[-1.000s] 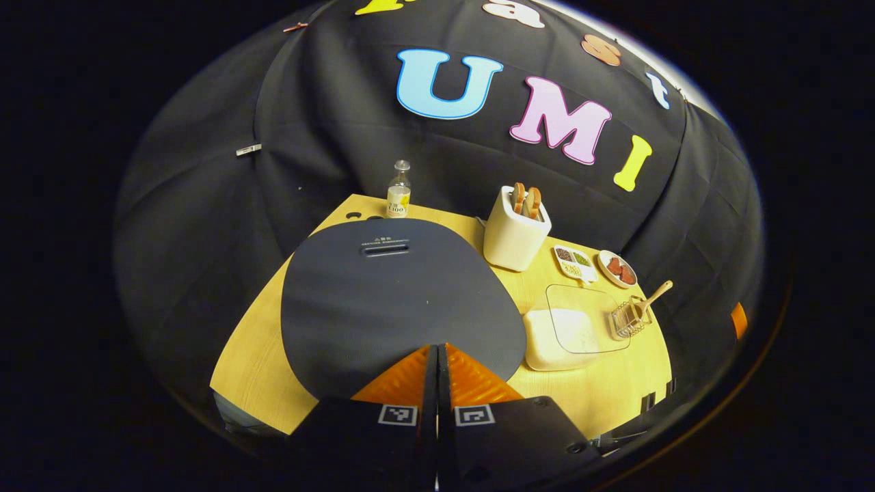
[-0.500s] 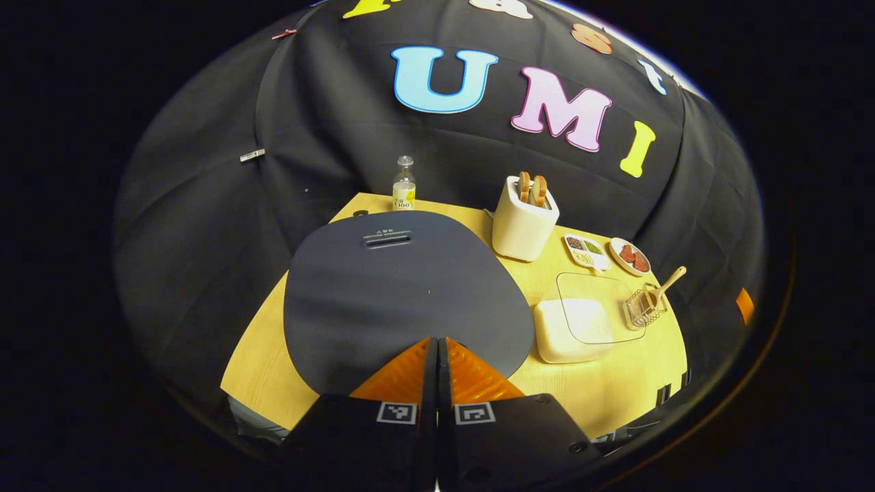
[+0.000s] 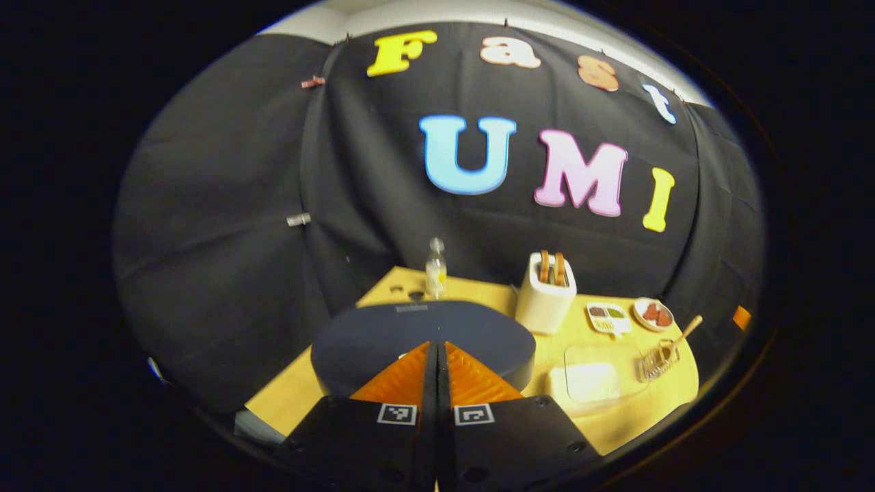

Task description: Close the left gripper, press the button to open the rice cooker; take a wooden spoon from the chopstick holder with the right hand, scoop a spoonful of rice and pour it into the rice cooker, then put the wooden spoon back into the chopstick holder.

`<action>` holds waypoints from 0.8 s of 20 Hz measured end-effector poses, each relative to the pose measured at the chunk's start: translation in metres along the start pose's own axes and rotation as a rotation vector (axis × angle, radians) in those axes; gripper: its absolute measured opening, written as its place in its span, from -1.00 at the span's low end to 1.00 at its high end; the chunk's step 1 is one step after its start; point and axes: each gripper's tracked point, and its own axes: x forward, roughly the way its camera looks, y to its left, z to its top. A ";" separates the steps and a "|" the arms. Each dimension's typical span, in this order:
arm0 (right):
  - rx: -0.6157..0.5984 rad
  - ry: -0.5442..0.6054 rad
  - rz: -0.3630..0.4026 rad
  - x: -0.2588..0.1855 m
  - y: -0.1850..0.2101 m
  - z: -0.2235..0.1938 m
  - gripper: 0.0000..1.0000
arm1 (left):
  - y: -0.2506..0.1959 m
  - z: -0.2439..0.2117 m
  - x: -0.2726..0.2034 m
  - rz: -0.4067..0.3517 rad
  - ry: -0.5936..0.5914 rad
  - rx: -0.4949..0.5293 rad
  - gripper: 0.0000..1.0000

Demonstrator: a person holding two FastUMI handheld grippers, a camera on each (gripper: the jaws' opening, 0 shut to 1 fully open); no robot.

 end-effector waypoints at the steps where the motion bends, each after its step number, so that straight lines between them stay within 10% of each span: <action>1: 0.008 0.008 0.001 0.008 -0.004 0.000 0.96 | -0.001 0.021 -0.008 0.031 -0.057 0.014 -0.88; 7: 0.057 0.040 -0.016 0.054 -0.030 -0.002 0.96 | -0.054 0.045 -0.033 -0.013 -0.136 0.050 -0.75; 13: 0.118 0.120 -0.063 0.095 -0.060 -0.026 0.97 | -0.107 0.040 -0.041 -0.098 -0.142 0.003 0.96; 16: 0.150 0.171 -0.067 0.115 -0.068 -0.043 0.97 | -0.120 0.035 -0.034 -0.096 -0.114 0.004 0.95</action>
